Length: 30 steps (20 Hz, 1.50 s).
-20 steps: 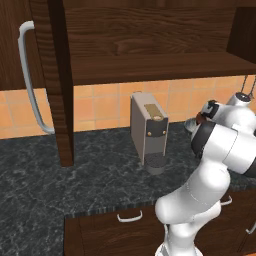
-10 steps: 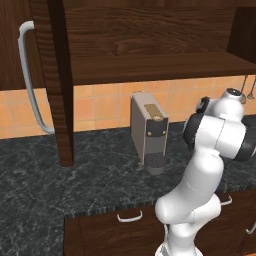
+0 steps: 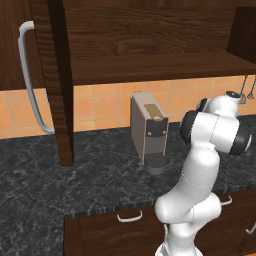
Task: Pick up the bowls on the counter and stack them on top of one another in the open cabinet. Place the smaller bowl on top of the larger bowl.
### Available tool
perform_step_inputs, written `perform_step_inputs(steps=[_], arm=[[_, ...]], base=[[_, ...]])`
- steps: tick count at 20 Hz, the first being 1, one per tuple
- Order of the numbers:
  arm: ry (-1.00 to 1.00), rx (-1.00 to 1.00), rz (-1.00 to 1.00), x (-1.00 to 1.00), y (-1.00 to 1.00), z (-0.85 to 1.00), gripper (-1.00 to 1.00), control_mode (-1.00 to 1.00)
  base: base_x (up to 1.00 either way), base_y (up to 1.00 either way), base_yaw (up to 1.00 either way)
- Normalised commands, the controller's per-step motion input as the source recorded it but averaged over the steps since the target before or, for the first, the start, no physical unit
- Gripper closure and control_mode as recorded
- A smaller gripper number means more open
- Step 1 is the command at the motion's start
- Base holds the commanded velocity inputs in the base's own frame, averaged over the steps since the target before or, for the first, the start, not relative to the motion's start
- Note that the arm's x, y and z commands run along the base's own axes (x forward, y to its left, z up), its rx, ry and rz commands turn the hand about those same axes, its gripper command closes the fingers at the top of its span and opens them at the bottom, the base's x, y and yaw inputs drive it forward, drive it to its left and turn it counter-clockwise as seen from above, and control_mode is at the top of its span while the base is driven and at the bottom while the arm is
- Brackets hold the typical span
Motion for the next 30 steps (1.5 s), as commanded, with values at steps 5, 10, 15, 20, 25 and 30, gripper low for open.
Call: perform_step_inputs(steps=[5,10,15,20,25,30], arm=[[0.00,0.00,0.00,0.26,0.00,0.01,1.00,-1.00],[0.00,0.00,0.00,0.43,0.00,0.01,1.00,-1.00],[0.00,0.00,0.00,0.21,0.00,-0.13,1.00,-1.00],[0.01,0.00,0.00,0.00,0.00,-0.27,1.00,-1.00],[0.02,0.00,0.00,0.06,0.00,-0.20,1.00,-1.00],[0.00,0.00,0.00,0.36,0.00,0.00,1.00,-1.00]], base=[[0.00,0.00,0.00],[0.00,0.00,0.00],[0.00,0.00,0.00],[0.00,0.00,0.00],[0.00,0.00,0.00],[0.00,0.00,0.00]])
